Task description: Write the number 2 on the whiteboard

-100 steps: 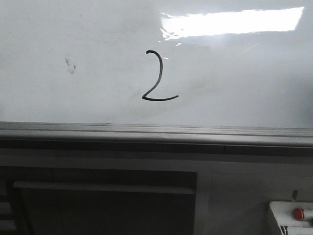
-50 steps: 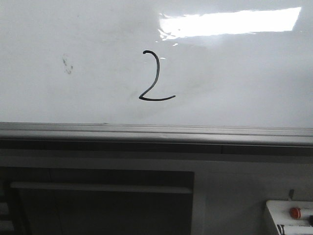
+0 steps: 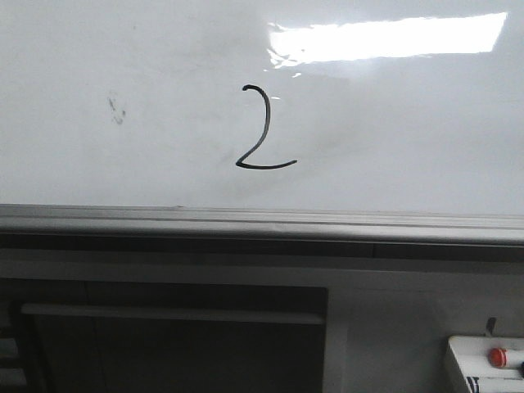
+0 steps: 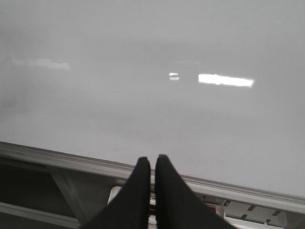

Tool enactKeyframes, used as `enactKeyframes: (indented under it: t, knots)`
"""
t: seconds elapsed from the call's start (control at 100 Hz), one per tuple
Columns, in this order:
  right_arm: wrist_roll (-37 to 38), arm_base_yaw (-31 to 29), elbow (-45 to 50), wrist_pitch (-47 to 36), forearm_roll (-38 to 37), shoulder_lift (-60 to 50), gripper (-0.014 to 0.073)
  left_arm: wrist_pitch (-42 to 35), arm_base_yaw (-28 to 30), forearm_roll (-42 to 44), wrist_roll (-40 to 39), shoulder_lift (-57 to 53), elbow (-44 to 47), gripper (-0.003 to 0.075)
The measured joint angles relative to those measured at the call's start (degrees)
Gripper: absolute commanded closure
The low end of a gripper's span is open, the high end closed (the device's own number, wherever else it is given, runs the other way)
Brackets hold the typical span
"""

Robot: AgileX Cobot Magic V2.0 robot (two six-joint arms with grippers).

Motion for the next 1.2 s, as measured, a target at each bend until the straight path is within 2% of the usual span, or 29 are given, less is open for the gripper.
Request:
enactKeyframes:
  t: [0.17,0.62,0.79,1.07,1.2]
  knots:
    - [-0.4,0.0,3.0,1.3,0.0,-5.0,0.0666,-1.5,0.0,-1.7,-0.1,-0.7,2.2,0.0738]
    - [-0.4,0.0,3.6,3.0,-0.1,-5.2,0.0666,-2.2,-0.5,-2.0,-0.1,-1.9,3.6,0.0738]
    - [-0.4,0.0,3.6,3.0,-0.2,-5.2,0.0666,-5.0,-0.8,1.2,-0.1,-11.1,8.1,0.0738]
    - [-0.4,0.0,3.6,3.0,-0.3,-5.2,0.0666,-12.2,-0.3,4.3,-0.1,-26.4,21.9,0.0738]
    - [-0.4,0.0,3.6,3.1,-0.3,-5.2,0.0666,-15.5,1.2,4.3,-0.1,-28.1,26.5,0.0738]
